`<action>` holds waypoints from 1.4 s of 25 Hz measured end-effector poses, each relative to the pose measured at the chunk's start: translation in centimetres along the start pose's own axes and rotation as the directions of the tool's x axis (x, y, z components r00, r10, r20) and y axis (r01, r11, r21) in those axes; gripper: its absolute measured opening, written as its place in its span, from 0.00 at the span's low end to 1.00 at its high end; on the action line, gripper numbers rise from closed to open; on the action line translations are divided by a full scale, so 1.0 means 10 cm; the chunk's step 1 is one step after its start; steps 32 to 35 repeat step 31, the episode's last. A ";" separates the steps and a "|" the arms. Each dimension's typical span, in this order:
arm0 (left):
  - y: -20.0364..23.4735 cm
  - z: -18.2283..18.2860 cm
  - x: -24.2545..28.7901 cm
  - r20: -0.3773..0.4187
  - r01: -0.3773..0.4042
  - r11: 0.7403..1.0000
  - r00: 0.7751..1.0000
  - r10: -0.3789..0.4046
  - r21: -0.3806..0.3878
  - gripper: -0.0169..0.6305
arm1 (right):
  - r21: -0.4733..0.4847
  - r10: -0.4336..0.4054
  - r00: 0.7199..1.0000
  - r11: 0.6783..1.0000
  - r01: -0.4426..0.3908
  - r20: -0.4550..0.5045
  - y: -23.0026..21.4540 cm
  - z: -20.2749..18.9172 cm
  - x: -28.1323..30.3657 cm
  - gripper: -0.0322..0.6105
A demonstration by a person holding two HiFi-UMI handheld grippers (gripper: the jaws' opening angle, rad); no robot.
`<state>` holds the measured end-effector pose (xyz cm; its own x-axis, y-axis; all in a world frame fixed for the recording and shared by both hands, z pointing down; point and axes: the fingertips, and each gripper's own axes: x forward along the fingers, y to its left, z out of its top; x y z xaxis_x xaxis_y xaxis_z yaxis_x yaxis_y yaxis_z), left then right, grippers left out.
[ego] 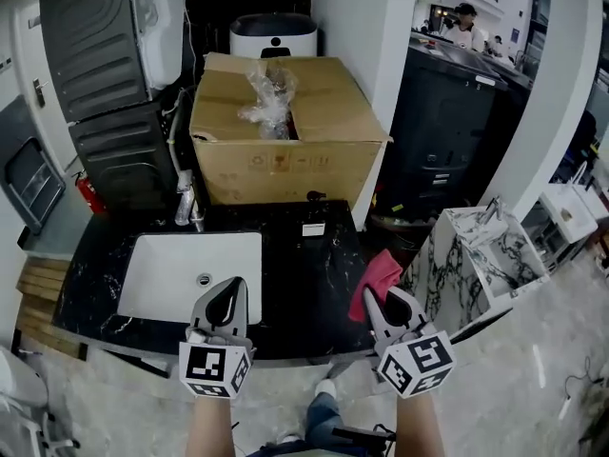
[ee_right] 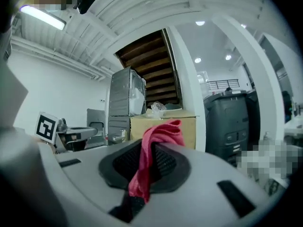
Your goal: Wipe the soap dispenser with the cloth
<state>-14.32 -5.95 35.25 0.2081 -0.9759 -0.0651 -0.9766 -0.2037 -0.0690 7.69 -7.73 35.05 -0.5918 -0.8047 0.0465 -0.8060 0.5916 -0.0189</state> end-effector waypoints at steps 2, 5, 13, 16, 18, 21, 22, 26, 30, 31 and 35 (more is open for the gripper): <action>-0.03 0.07 -0.16 0.015 0.008 1.000 1.000 -0.008 0.001 0.05 | -0.017 -0.029 0.999 0.999 0.029 0.022 0.11 0.11 -0.17 0.12; -0.05 0.16 -0.36 0.041 0.015 1.000 0.999 -0.014 -0.019 0.05 | -0.043 -0.067 0.997 0.997 0.068 0.029 0.26 0.20 -0.37 0.12; -0.05 0.40 -0.57 0.096 0.003 1.000 0.995 -0.004 0.015 0.05 | -0.059 -0.130 0.991 0.990 0.131 0.035 0.34 0.27 -0.57 0.12; -0.03 0.44 -0.58 0.109 -0.005 1.000 0.994 0.004 0.011 0.05 | -0.068 -0.141 0.990 0.987 0.142 0.032 0.33 0.29 -0.57 0.12; -0.04 0.46 -0.57 0.114 -0.009 1.000 0.994 0.007 0.013 0.05 | -0.074 -0.142 0.989 0.987 0.144 0.032 0.32 0.31 -0.57 0.12; -0.04 0.48 -0.53 0.119 -0.013 1.000 0.993 0.012 0.014 0.05 | -0.090 -0.130 0.991 0.987 0.133 0.034 0.30 0.38 -0.56 0.12; -0.05 0.50 -0.52 0.121 -0.014 1.000 0.993 0.012 0.014 0.05 | -0.096 -0.125 0.991 0.987 0.128 0.037 0.29 0.41 -0.56 0.12; -0.10 0.60 -0.47 0.139 -0.008 1.000 0.990 0.003 0.029 0.05 | -0.116 -0.124 0.991 0.985 0.129 0.054 0.24 0.51 -0.57 0.12; -0.15 0.69 -0.46 0.149 -0.001 0.999 0.989 -0.006 0.048 0.05 | -0.110 -0.124 0.990 0.985 0.131 0.073 0.21 0.58 -0.59 0.12; -0.16 0.71 -0.46 0.151 0.000 0.999 0.989 -0.008 0.053 0.05 | -0.109 -0.122 0.990 0.986 0.130 0.077 0.20 0.59 -0.60 0.12; -0.16 0.71 -0.46 0.151 0.000 0.999 0.989 -0.008 0.053 0.05 | -0.109 -0.122 0.990 0.986 0.130 0.077 0.20 0.59 -0.60 0.12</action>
